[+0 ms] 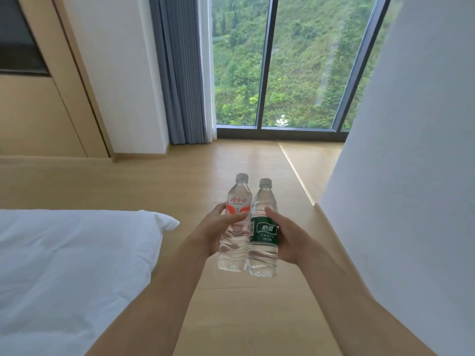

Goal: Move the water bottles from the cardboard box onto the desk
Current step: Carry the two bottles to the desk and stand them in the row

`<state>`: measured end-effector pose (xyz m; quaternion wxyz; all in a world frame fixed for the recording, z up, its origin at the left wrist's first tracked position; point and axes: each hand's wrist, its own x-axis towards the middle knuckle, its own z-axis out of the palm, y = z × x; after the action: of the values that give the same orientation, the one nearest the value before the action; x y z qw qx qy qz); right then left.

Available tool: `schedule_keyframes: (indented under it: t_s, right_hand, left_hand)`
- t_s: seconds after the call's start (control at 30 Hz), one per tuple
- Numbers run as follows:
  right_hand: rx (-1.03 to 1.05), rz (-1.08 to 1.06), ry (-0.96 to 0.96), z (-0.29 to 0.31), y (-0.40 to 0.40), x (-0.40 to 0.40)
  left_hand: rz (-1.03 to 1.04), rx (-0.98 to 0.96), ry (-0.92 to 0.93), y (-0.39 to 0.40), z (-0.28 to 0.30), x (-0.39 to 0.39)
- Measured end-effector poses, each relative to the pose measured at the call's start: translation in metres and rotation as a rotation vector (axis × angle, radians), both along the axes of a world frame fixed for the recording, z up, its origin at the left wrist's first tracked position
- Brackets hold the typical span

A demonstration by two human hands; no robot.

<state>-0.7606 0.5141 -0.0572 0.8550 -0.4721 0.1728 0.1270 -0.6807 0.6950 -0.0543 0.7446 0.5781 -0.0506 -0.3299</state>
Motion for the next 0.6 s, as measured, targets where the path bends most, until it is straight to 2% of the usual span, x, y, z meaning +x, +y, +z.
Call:
schedule_keyframes:
  t_s: [0.23,0.43,0.53,0.6]
  right_hand:
    - [-0.046,0.157,0.033,0.023,-0.062,0.128]
    - [-0.119,0.28,0.049,0.036,-0.069,0.23]
    - [-0.104,0.326,0.078,0.037,-0.058,0.282]
    - [-0.084,0.338,0.089,0.034,-0.05,0.318]
  left_hand:
    - [0.17,0.012,-0.011,-0.056,0.02,0.094]
    - [0.277,0.054,0.003,-0.064,0.024,0.175]
    - [0.296,0.004,0.019,-0.056,0.025,0.216]
    - [0.229,-0.089,0.044,-0.047,0.023,0.247]
